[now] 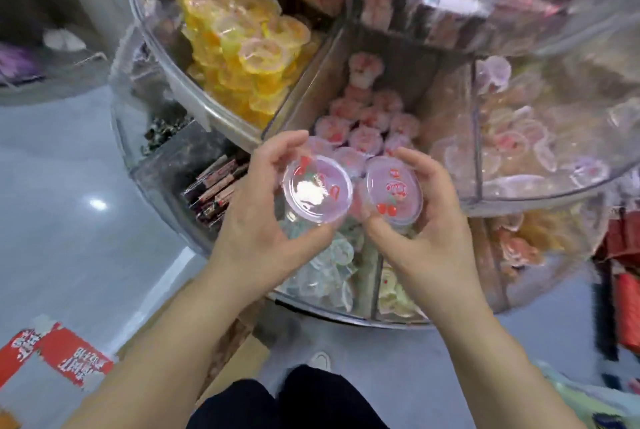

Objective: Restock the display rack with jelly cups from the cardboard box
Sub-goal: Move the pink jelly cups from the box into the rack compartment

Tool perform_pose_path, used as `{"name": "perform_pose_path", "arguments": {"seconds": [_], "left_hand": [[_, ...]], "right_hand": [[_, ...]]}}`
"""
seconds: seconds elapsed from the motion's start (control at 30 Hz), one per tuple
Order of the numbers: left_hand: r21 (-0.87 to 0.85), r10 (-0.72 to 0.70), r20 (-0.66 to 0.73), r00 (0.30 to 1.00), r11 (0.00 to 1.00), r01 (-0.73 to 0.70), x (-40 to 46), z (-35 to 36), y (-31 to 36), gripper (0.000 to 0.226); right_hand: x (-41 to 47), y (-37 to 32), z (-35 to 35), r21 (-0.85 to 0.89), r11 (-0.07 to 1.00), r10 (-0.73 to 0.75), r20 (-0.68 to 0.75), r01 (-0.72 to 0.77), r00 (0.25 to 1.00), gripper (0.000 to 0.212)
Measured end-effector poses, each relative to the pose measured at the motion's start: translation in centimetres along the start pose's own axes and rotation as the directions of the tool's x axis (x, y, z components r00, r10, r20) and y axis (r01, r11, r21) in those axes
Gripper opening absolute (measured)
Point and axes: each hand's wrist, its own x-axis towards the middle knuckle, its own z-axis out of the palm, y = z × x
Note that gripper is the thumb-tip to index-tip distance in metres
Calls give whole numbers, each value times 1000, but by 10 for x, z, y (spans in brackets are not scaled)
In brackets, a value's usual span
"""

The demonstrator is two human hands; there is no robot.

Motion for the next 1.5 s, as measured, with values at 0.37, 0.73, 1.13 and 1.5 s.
{"name": "perform_pose_path", "arguments": {"seconds": [0.37,0.73,1.13,1.5], "left_hand": [[-189,-212,66,975,957,221,93,41,-15,70],[-173,-356,211,910,903,393,143,58,-55,53],[-165,-514,183,838,824,541,157,69,-71,50],[-187,-625,95,775,753,631,171,91,-67,50]], "right_hand": [[96,21,-26,-70,979,185,-62,-189,981,43],[205,84,5,-257,928,207,-243,-269,948,22],[224,103,8,-279,869,339,-265,-408,903,21],[181,88,3,-232,874,435,-17,-426,900,50]]}}
